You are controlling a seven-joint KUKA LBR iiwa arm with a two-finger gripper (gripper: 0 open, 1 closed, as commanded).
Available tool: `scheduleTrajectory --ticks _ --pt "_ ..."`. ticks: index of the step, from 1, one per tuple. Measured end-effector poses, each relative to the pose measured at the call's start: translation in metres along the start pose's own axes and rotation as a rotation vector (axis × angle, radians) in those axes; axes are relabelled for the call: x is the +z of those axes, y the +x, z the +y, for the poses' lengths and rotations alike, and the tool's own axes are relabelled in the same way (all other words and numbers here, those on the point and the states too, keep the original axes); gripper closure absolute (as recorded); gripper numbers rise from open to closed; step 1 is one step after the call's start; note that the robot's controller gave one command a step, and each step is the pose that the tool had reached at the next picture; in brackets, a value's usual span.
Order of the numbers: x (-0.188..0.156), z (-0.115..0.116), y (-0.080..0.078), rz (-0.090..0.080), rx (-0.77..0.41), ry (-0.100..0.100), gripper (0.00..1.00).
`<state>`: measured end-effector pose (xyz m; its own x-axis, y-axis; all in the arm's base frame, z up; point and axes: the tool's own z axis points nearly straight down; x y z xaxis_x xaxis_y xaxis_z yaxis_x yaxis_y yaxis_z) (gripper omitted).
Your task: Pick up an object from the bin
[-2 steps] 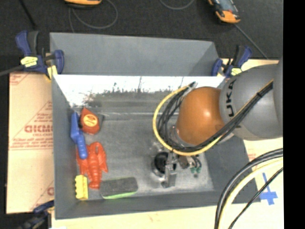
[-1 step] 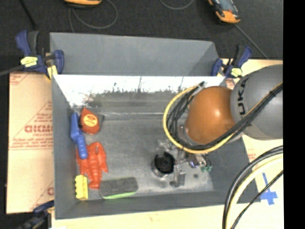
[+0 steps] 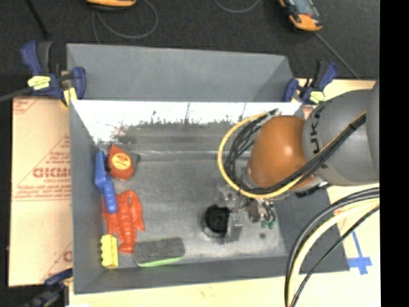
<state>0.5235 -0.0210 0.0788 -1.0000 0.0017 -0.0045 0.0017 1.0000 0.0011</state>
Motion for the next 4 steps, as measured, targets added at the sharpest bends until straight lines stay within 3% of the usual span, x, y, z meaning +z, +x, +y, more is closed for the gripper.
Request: scheduleTrajectory --ticks 1,2,3,4 --pt "0.000 0.000 0.000 0.000 0.001 0.000 1.00" --pt "-0.003 0.010 0.010 -0.010 -0.013 0.003 1.00" --pt "-0.101 0.014 -0.018 0.002 -0.016 0.001 1.00" --pt "-0.101 0.015 -0.018 0.002 -0.016 0.001 1.00"
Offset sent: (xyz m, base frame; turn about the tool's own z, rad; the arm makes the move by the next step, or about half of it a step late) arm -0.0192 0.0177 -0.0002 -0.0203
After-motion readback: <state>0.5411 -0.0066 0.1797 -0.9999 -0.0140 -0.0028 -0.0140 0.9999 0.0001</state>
